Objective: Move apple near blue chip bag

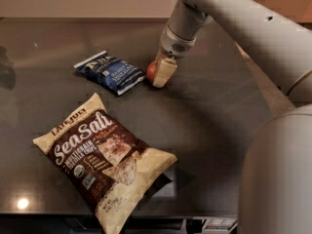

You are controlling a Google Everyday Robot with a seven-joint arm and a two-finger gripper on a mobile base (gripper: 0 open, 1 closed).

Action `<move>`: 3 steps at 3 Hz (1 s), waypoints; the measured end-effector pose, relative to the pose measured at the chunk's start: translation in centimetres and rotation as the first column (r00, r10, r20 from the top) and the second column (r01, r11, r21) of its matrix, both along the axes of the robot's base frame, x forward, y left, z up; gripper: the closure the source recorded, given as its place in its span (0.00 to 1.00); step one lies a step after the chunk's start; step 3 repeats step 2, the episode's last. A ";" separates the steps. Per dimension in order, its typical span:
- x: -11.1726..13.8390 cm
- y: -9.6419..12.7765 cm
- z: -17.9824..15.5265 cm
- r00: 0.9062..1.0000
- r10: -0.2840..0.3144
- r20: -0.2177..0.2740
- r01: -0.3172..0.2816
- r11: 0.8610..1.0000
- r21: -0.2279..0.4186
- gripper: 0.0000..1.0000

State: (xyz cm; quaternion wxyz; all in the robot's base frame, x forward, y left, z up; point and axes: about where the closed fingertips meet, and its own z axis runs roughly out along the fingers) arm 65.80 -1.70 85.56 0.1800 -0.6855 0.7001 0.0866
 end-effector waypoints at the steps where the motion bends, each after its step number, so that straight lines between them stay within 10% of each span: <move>1: 0.0 0.1 -0.2 1.000 0.002 -0.002 -0.002 1.000 0.000 0.00; 3: 0.0 0.1 -0.2 1.000 0.002 -0.002 -0.002 1.000 0.000 0.00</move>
Offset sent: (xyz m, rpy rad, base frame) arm 0.0003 0.0012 -0.0018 -0.0001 0.0019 0.0014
